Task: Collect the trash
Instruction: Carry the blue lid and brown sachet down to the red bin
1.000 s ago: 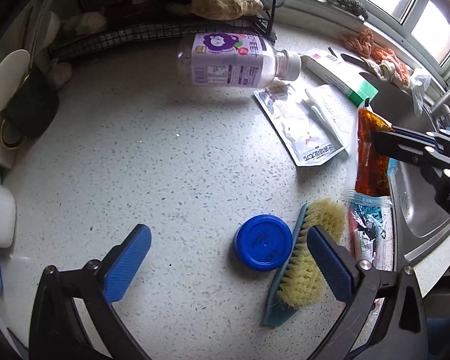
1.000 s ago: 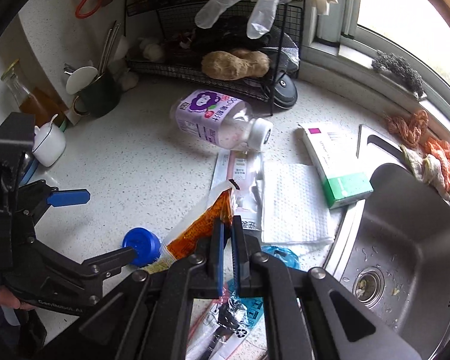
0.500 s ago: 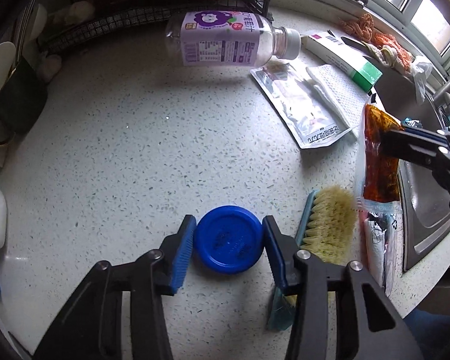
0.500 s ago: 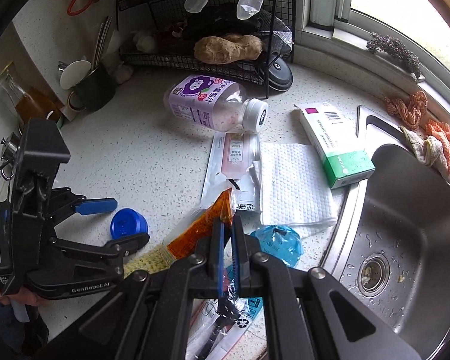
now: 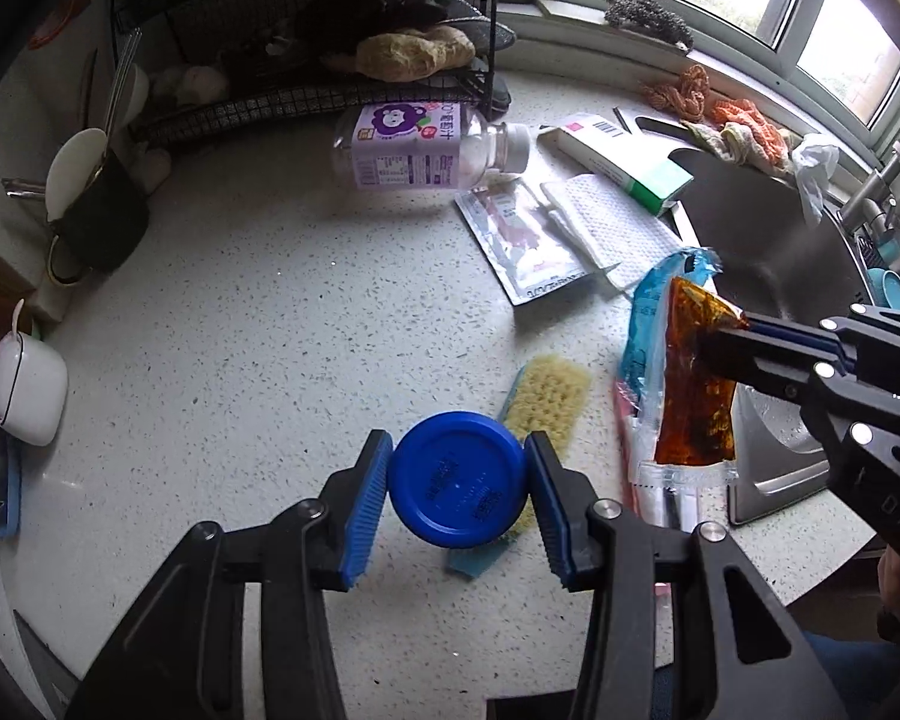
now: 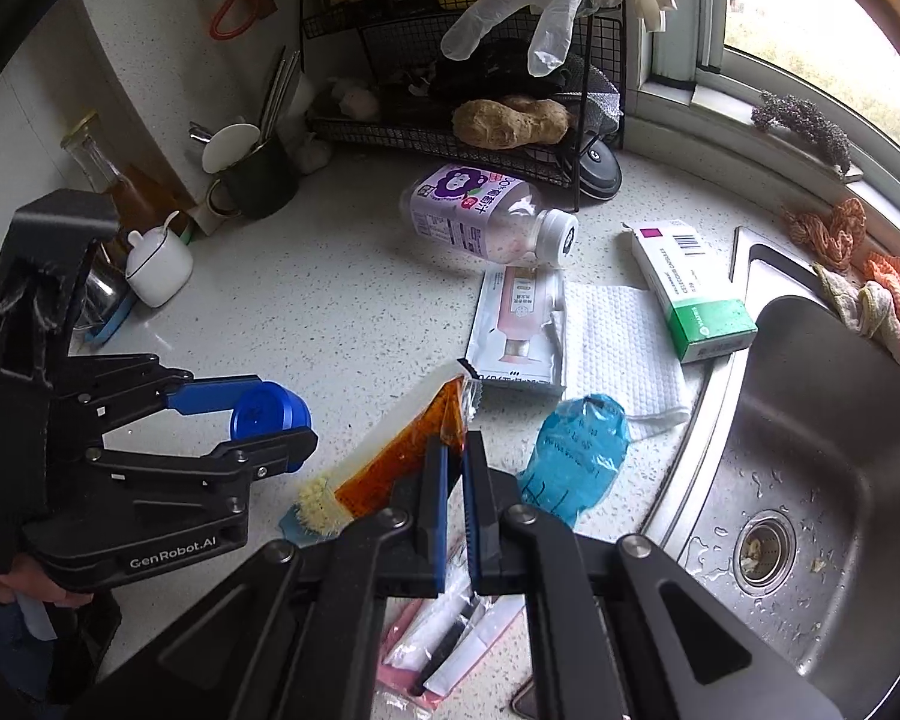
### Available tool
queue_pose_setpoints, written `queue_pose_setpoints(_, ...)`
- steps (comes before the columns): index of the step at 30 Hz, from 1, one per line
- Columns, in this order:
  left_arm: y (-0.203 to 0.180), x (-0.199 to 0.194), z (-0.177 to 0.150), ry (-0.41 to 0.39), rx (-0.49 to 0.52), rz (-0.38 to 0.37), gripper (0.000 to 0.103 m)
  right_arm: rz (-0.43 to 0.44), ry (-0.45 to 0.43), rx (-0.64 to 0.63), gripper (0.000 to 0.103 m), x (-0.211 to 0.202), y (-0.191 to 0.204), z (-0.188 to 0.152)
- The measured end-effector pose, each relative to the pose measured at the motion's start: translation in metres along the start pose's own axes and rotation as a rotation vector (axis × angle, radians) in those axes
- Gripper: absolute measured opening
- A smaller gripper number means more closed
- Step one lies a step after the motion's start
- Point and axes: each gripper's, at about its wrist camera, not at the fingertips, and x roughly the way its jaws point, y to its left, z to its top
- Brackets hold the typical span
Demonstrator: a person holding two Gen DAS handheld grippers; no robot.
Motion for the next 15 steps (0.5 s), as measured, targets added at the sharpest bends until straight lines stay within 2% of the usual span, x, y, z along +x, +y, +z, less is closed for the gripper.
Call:
queue_pose_setpoints(3,-0.014,-0.015,-0.013,-0.019,0.007,-0.002,0.043,-0.008,-0.024,0.0,0.004,-0.019,-0.001,-0.019)
queue_pose_setpoints(8,-0.06,-0.035,-0.039,-0.042,0.057,0.004,0.043,-0.027,-0.033,0.028,0.004,-0.053,-0.01,-0.06)
queue_pose_setpoints(15,-0.134,-0.064,-0.087,-0.062,0.154,-0.054,0.043,-0.072,-0.065,0.1,0.004,-0.11,-0.019,-0.127)
